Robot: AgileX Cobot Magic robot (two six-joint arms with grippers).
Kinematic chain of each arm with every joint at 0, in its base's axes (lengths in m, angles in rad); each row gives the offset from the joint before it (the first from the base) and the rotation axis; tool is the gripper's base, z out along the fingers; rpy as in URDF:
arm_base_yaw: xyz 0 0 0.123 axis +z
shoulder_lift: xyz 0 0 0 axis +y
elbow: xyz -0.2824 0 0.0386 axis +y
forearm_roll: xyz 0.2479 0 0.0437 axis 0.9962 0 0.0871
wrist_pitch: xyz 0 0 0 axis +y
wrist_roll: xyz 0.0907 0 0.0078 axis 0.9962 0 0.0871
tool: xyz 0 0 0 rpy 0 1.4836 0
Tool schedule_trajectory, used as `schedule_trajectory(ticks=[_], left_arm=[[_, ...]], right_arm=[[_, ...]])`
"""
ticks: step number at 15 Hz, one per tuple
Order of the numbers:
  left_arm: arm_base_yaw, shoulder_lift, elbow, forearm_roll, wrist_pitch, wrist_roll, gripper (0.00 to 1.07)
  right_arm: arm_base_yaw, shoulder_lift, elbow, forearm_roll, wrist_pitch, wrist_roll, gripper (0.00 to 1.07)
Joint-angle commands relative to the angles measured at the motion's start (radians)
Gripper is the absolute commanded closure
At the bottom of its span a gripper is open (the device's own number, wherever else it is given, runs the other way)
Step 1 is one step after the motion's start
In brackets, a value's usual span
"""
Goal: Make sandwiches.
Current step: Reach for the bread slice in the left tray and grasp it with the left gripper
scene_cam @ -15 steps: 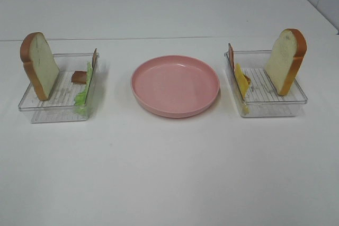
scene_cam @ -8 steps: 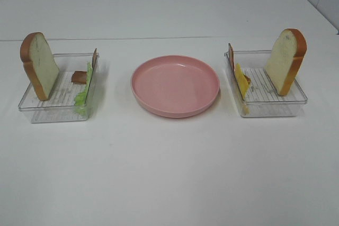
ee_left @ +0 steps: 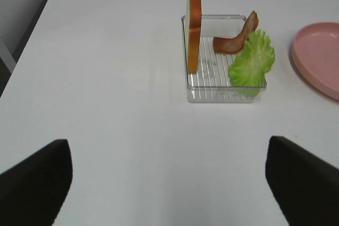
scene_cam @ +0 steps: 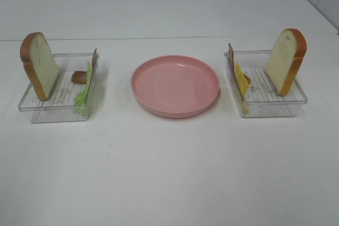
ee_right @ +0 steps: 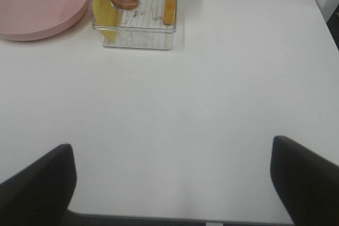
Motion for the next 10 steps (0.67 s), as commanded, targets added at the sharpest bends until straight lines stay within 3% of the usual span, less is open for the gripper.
schedule_trajectory(ticks=[1, 4, 10], left_arm=[[-0.005, 0.180, -0.068, -0.014, -0.078, -0.031, 0.16], [-0.005, 0.370, -0.160, -0.014, -0.109, -0.031, 0.16], [-0.005, 0.869, -0.468, -0.017, -0.109, -0.003, 0.16]], right_arm=[[-0.003, -0.027, 0.004, -0.004, -0.010, -0.009, 0.11], [-0.003, -0.027, 0.004, -0.004, -0.010, -0.009, 0.11], [-0.003, -0.027, 0.004, -0.004, -0.010, -0.009, 0.11]])
